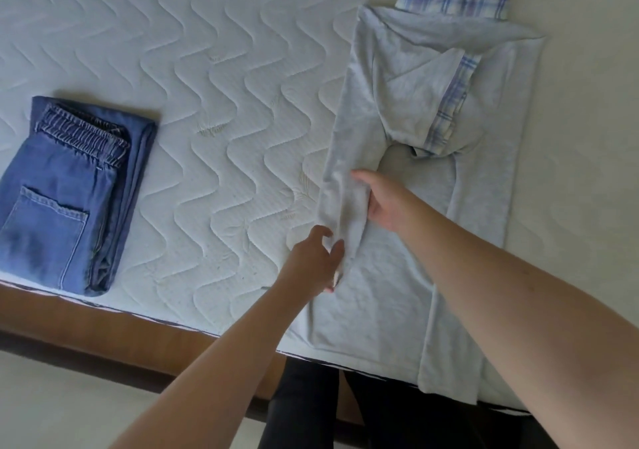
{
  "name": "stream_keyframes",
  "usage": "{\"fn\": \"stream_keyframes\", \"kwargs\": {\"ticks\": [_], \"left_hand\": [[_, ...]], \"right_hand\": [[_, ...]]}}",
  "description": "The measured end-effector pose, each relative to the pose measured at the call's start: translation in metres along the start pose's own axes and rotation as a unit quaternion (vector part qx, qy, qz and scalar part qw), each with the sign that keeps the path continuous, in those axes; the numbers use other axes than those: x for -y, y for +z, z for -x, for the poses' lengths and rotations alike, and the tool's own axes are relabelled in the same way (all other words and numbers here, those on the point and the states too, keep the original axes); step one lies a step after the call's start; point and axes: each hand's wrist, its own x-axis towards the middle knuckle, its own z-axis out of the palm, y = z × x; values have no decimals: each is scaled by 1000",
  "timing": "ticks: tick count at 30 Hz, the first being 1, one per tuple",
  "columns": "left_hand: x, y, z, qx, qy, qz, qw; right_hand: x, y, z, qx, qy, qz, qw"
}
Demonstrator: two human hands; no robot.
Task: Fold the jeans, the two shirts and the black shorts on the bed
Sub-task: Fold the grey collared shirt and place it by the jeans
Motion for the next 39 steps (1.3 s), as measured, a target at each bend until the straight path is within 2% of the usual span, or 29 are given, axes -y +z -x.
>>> {"fn": "stream_keyframes", "kwargs": {"ticks": [1,2,4,5,9,11,13,15,17,18,22,25,29,31,34,39], "left_hand": [[4,-1,-1,-14,-16,44,999],[8,-3,-3,-49,-16,36,998],[24,-5,-10,-135,-3,-36,990],[30,-6,-12,-145,-3,-57,988],[41,-5,-8,-51,-67,-118,990],[46,-3,-2,-43,-78,-152,984],[49,-3,3,-40,-44,-242,968],[55,-2,9,-26,-33,-203,978],[57,-1,20,11,-56,-113,992],[58,-1,24,13,-61,-103,993],[69,-4,29,3,-67,-184,981],[73,-3,33,61,-86,-128,986],[78,3,36,-52,-49,-104,992],[82,9,35,-28,-27,-111,993],[80,20,32,14,-53,-98,994],[73,25,32,-20,-139,73,987]], "right_hand": [[-4,-3,2,14,7,8,1000],[-7,-6,5,29,13,27,999],[-14,-12,9,67,27,65,995],[-18,-15,11,85,39,81,992],[-40,-21,22,101,81,136,982],[-59,-20,27,64,60,174,981],[-74,-20,30,-9,15,175,984],[-86,-24,30,-70,-24,142,987],[-94,-26,34,-89,-49,128,987],[-99,-26,38,-85,-49,125,987],[-119,-26,55,-6,14,148,989],[-134,-28,67,-6,18,201,979],[-149,-42,77,-16,-4,216,976],[-157,-48,80,-10,-8,263,965],[-165,-50,86,2,-4,271,963],[-178,-50,96,29,7,297,954]]}}
